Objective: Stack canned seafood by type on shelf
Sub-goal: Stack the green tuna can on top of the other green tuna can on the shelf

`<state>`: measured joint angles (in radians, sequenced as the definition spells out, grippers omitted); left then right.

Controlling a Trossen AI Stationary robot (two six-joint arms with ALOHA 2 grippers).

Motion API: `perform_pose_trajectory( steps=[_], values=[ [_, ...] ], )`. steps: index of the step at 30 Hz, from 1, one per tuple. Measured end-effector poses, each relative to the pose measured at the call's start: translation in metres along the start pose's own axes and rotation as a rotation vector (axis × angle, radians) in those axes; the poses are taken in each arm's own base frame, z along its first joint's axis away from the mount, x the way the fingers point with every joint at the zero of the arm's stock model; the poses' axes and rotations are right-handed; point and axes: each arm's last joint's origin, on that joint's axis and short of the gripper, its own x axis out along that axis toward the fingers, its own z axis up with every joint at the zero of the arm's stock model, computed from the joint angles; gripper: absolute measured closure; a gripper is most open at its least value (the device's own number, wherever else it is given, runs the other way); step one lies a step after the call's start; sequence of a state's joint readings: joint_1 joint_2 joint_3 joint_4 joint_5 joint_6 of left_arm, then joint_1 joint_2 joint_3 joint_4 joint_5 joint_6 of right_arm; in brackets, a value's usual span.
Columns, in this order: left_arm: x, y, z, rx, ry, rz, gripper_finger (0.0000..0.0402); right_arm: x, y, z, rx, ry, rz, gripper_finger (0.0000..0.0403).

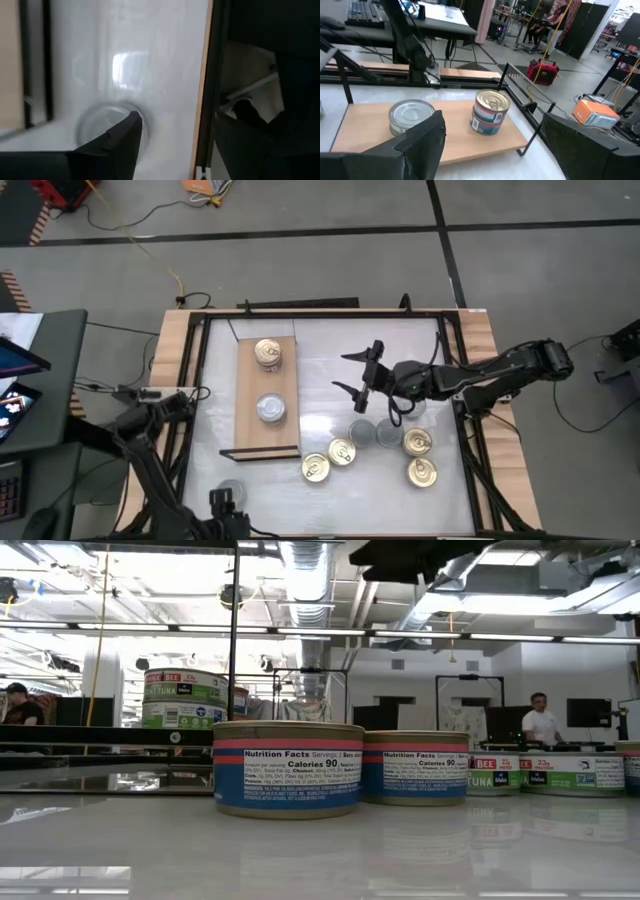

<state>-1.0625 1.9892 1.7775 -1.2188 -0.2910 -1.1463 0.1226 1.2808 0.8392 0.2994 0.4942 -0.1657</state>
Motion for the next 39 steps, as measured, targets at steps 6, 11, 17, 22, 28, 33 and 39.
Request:
perform_pose_trajectory(
  steps=[6,11,17,22,28,33,39],
  values=[
    [0.033,-0.015,-0.02,0.001,0.118,0.068,0.0189,0.001,-0.003,0.007,-0.039,-0.016,-0.011,0.0042],
    [0.051,-0.019,-0.025,0.001,0.166,0.116,0.0202,0.004,-0.009,0.013,-0.029,-0.032,-0.034,0.0042],
    [0.053,-0.014,-0.032,-0.034,0.219,0.196,0.0218,0.004,-0.01,0.015,-0.043,-0.034,-0.035,0.0042],
    [0.046,-0.01,-0.042,-0.065,0.324,0.233,0.0226,0.004,-0.01,0.015,-0.045,-0.034,-0.036,0.0042],
    [0.04,-0.004,-0.054,-0.044,0.424,0.321,0.0229,0.003,-0.009,0.016,-0.04,-0.045,-0.036,0.0042],
    [0.056,0.007,-0.059,0.048,0.426,0.397,0.0229,0.002,-0.007,0.018,-0.032,-0.065,-0.03,0.0042],
    [0.087,0.025,-0.062,0.094,0.462,0.446,0.0229,0.002,-0.006,0.018,-0.033,-0.065,-0.025,0.0042]
  ],
)
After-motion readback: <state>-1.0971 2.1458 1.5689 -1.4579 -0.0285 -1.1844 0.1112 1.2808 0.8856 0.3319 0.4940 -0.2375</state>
